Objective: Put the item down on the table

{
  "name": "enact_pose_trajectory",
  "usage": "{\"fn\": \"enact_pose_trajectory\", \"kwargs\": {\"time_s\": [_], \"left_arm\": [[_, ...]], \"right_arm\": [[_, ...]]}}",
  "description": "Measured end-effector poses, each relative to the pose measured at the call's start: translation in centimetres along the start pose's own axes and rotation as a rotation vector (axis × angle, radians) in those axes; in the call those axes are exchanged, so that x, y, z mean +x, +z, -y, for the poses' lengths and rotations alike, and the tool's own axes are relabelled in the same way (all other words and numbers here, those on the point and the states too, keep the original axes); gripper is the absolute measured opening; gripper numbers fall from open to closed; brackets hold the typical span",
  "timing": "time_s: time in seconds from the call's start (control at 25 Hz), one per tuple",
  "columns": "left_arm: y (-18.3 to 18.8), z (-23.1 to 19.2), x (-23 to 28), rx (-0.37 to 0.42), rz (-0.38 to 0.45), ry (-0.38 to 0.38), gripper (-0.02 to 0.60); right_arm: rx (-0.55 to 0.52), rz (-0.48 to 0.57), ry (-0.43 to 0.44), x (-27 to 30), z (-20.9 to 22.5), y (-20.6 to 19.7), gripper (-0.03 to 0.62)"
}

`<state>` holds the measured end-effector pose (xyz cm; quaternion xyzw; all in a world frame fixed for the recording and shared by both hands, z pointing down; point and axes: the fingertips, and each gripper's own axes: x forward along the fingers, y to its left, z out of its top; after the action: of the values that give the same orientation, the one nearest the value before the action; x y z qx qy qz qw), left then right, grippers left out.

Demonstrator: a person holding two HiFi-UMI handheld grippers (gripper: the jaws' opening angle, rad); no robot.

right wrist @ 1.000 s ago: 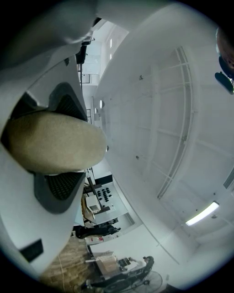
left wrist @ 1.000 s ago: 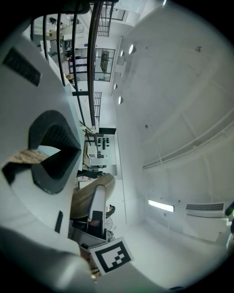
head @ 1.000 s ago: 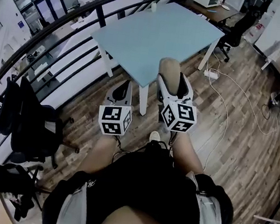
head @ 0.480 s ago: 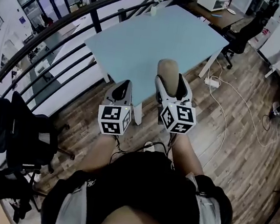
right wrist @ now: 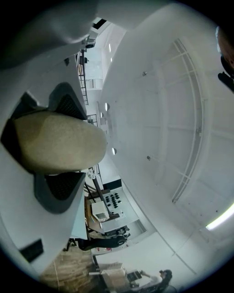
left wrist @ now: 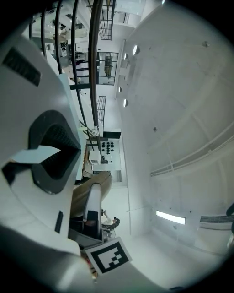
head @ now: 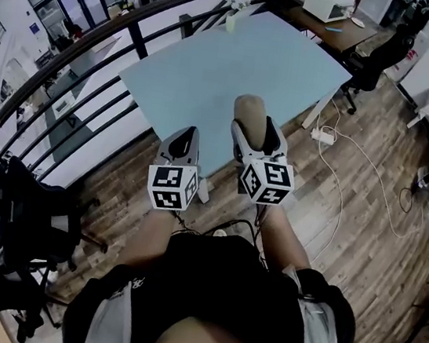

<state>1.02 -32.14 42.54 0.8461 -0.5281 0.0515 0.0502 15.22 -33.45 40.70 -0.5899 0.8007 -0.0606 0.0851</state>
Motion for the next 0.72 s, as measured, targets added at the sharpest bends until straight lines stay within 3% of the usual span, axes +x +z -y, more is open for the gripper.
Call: {"fn": "enact_pose_trajectory", "kwargs": {"time_s": [0.36,0.72], "left_arm": [[0.7,-2.7,2.9,0.005,-0.005,-0.004,0.008],[0.9,-6.4,4.4,0.007,-0.01,0.007,0.008]], "right_arm": [[-0.047,-0.07,0.004,4.9,-0.6,-3.1,0.362],[-0.017,-0.163,-0.003,9.3,-1.1,-7.8,0.364]]}}
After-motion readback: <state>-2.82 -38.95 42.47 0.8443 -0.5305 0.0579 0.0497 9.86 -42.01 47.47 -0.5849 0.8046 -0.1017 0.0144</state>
